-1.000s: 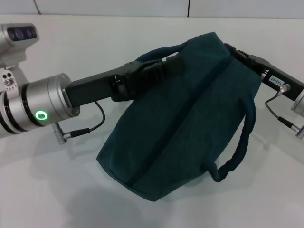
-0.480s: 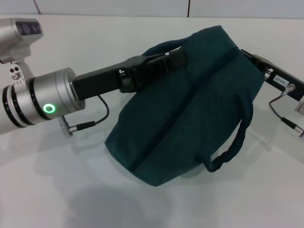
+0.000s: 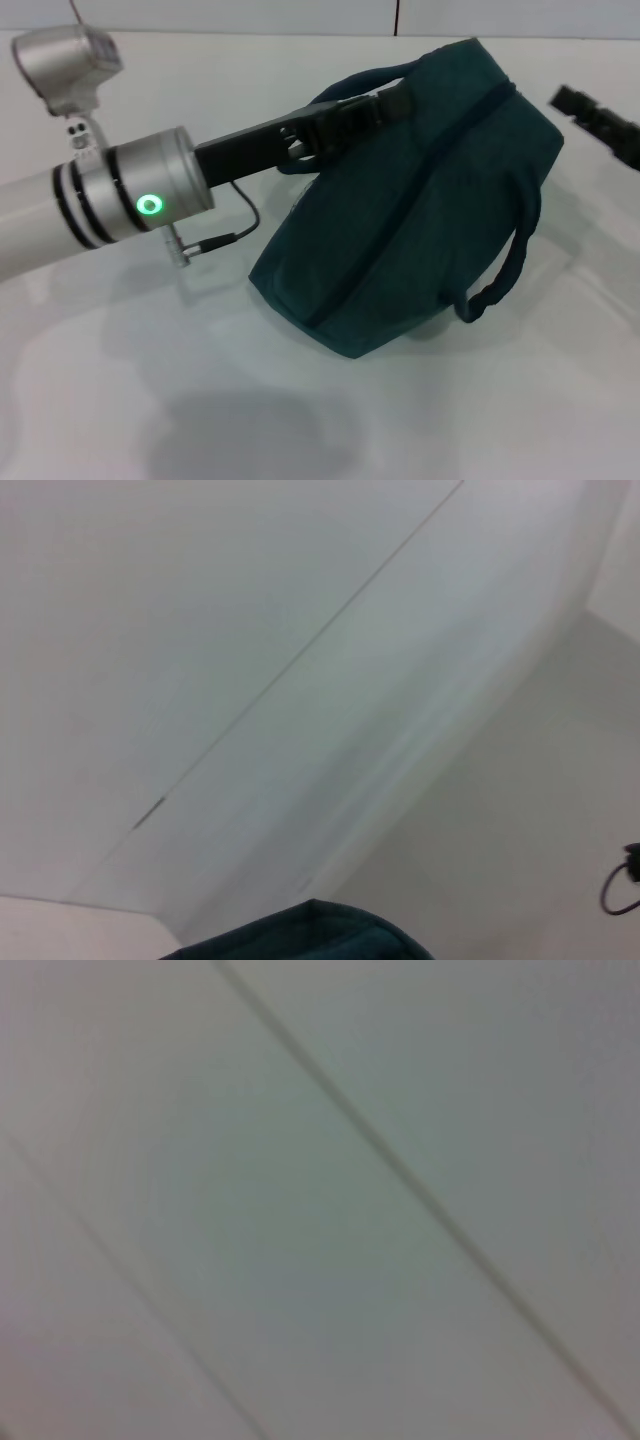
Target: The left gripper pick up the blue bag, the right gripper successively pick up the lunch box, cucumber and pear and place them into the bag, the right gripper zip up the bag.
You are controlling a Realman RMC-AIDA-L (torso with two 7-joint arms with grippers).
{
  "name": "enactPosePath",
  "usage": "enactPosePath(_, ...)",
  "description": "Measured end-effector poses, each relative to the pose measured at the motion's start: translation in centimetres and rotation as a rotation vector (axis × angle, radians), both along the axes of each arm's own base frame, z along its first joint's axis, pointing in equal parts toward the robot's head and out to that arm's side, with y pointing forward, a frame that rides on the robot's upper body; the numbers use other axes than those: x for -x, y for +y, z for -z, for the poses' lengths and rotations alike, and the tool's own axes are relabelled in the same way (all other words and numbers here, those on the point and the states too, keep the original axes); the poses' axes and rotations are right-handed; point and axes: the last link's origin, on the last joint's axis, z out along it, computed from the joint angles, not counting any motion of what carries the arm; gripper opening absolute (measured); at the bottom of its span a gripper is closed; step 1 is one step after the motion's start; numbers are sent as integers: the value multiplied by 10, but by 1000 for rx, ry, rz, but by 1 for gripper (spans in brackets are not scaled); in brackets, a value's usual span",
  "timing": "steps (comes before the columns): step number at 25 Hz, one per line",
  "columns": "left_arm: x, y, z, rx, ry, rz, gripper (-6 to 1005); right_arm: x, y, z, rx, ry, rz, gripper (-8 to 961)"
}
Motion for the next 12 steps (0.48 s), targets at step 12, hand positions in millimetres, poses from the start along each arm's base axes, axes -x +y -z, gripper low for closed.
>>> enactPosePath(12, -6, 16, 26, -21, 93, -53, 53, -30, -17, -25, -95, 17, 68, 688)
